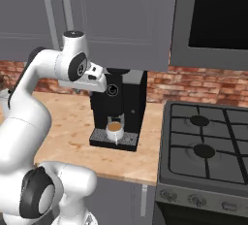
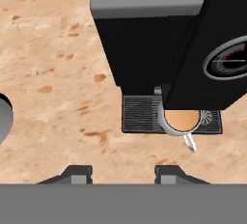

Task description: Pick up the brewed coffee from the coffee machine and place it next to the breakfast plate on the dining counter.

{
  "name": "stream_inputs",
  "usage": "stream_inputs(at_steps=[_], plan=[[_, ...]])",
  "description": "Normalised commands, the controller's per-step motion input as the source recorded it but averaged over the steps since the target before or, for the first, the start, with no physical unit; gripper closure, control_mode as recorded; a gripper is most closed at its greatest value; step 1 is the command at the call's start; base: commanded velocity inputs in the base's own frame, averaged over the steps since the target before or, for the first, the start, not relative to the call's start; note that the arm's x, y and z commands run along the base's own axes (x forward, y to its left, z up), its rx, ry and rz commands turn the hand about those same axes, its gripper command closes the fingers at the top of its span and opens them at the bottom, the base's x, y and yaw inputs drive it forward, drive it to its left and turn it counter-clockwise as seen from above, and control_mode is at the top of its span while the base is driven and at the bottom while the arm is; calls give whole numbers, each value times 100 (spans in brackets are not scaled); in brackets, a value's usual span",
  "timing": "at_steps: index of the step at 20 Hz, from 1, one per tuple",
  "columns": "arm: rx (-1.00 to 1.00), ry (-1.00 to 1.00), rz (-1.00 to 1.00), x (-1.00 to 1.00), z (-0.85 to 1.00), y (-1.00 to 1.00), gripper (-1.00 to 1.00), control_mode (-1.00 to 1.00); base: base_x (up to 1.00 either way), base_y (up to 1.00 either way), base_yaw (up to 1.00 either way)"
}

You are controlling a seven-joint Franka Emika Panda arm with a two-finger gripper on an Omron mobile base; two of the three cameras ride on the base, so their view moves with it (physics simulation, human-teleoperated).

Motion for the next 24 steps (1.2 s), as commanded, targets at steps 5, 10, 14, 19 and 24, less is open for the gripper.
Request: stream_inputs(at_steps=[5,10,14,19,24], plan=[[0,-10,0,-18,-13,-4,-100,-100,0,0,0],[0,-26,0,-43,-53,-31,-100,-100,0,0,0],[3,-26,3,-32,-53,-61,-100,-100,0,0,0],[4,-8,8,-6,-31,-47,-100,-100,0,0,0],[0,1,15,-6,-32,-29,-100,-100,0,0,0]])
